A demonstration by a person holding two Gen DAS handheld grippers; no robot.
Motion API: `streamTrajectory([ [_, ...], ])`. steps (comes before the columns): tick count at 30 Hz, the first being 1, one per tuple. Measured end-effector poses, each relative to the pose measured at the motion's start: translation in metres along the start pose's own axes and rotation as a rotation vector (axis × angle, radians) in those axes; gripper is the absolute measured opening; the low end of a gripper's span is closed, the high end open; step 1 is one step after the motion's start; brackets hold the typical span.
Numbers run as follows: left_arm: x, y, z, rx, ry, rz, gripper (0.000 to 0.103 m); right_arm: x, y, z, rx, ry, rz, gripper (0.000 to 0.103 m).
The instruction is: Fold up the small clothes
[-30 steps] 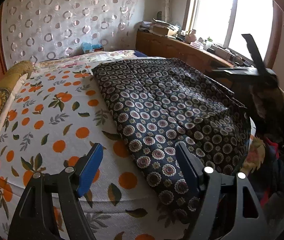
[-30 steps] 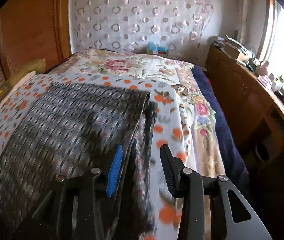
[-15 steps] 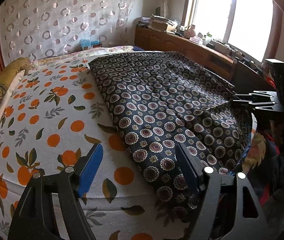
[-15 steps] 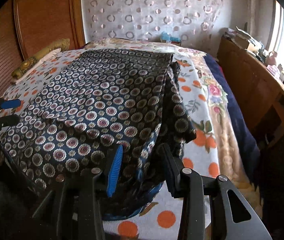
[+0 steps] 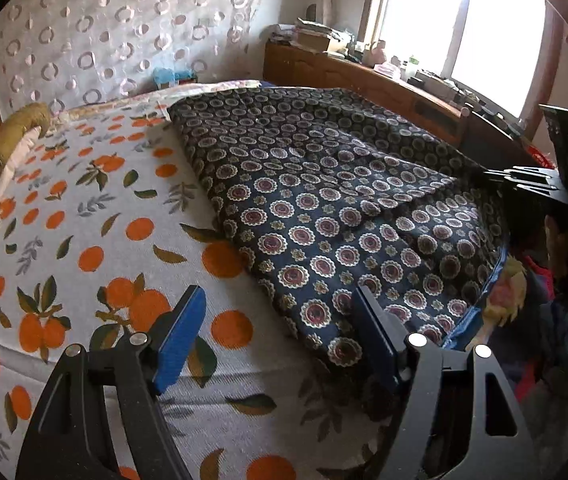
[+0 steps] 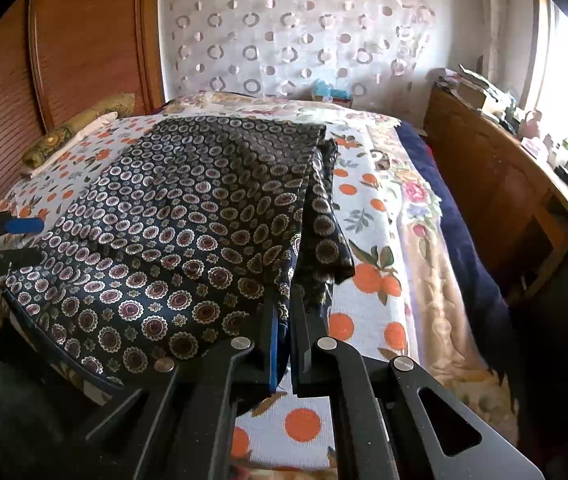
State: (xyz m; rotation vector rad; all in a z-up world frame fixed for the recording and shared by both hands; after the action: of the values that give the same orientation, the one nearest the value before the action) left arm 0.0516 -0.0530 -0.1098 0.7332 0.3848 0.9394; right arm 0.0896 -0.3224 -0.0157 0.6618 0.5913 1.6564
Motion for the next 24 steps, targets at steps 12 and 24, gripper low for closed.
streamTrajectory([
  [12,-0.014,0.014,-0.010,0.005,-0.014,-0.104,0.042,0.003,-0.001,0.000,-0.019,0.000,-0.032,0.004],
  [24,-0.026,0.025,-0.007,0.015,-0.039,-0.165,0.004,0.022,0.011,0.003,-0.044,0.022,-0.046,0.063],
])
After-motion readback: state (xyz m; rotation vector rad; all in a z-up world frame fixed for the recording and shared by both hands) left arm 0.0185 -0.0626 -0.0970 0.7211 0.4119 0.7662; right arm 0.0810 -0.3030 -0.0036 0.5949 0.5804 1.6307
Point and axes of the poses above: each gripper's, at about its wrist camera, not at the fingertips, and y roughly against the way its jaws point, x to its left, z to its top, the point moved 2 cm from there along -y, roughly the way its jaws point, and after that the axes turned 11 degrees about -y, right-handed, at the moved point
